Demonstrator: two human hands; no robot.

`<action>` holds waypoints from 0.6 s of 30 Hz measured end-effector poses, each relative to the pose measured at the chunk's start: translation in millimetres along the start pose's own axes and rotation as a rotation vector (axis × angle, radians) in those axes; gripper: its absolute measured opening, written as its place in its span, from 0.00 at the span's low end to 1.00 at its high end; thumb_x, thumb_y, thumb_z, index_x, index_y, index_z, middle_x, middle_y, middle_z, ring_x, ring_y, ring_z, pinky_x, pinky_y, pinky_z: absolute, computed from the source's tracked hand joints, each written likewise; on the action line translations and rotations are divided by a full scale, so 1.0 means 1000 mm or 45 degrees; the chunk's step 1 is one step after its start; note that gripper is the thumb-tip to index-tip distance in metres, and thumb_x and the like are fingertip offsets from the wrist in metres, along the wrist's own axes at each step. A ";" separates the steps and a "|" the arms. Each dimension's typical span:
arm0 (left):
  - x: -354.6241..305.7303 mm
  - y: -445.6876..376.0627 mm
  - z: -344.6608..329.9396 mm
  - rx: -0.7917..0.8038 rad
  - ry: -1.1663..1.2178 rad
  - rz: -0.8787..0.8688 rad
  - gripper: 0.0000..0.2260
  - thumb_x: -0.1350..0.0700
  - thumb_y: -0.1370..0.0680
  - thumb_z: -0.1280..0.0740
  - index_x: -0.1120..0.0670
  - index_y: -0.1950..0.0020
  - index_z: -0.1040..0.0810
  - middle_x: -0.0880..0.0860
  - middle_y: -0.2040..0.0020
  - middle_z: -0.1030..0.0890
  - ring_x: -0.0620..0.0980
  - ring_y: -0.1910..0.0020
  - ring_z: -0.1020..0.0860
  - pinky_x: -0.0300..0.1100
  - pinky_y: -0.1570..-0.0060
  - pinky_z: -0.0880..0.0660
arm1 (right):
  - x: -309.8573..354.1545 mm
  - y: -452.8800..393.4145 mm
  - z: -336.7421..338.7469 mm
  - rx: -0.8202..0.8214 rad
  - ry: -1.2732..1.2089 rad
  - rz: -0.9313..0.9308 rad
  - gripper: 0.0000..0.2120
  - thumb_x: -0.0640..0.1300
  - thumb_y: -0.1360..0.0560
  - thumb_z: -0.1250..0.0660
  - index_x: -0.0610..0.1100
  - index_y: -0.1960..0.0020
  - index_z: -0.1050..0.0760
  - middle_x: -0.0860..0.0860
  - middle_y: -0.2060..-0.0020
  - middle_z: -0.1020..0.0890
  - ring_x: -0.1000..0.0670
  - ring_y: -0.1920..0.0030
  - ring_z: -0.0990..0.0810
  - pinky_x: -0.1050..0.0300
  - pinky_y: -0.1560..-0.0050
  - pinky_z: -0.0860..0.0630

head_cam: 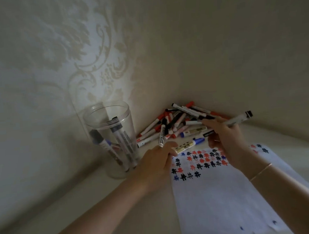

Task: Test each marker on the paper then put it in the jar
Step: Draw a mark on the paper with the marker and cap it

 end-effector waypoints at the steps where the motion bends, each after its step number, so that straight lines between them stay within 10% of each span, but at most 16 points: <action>1: 0.004 0.003 -0.005 -0.002 -0.041 0.004 0.13 0.53 0.17 0.46 0.43 0.33 0.33 0.47 0.36 0.26 0.46 0.41 0.26 0.42 0.41 0.28 | -0.007 0.002 0.007 -0.012 0.003 -0.043 0.07 0.40 0.25 0.31 0.37 0.60 0.24 0.41 0.68 0.23 0.47 0.75 0.28 0.58 0.75 0.28; 10: -0.013 0.016 -0.026 0.094 -0.260 -0.391 0.27 0.34 0.22 0.49 0.46 0.28 0.33 0.43 0.28 0.33 0.39 0.29 0.42 0.29 0.33 0.58 | -0.047 0.020 0.025 -0.138 0.267 -0.082 0.14 0.33 0.28 0.32 0.40 0.70 0.32 0.50 0.80 0.28 0.50 0.77 0.28 0.60 0.76 0.32; 18: -0.013 0.017 -0.035 0.257 -0.438 -0.314 0.37 0.27 0.27 0.52 0.45 0.22 0.46 0.43 0.22 0.48 0.36 0.25 0.57 0.41 0.28 0.70 | -0.055 0.025 0.022 -0.299 0.569 0.029 0.13 0.36 0.31 0.33 0.41 0.71 0.34 0.48 0.81 0.29 0.51 0.81 0.30 0.60 0.75 0.31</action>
Point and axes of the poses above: each hand's wrist, its own y-axis away from the middle knuckle, its own z-axis out of the back of the hand, x = y × z, the point moved 4 cm from there along -y, towards the middle knuckle
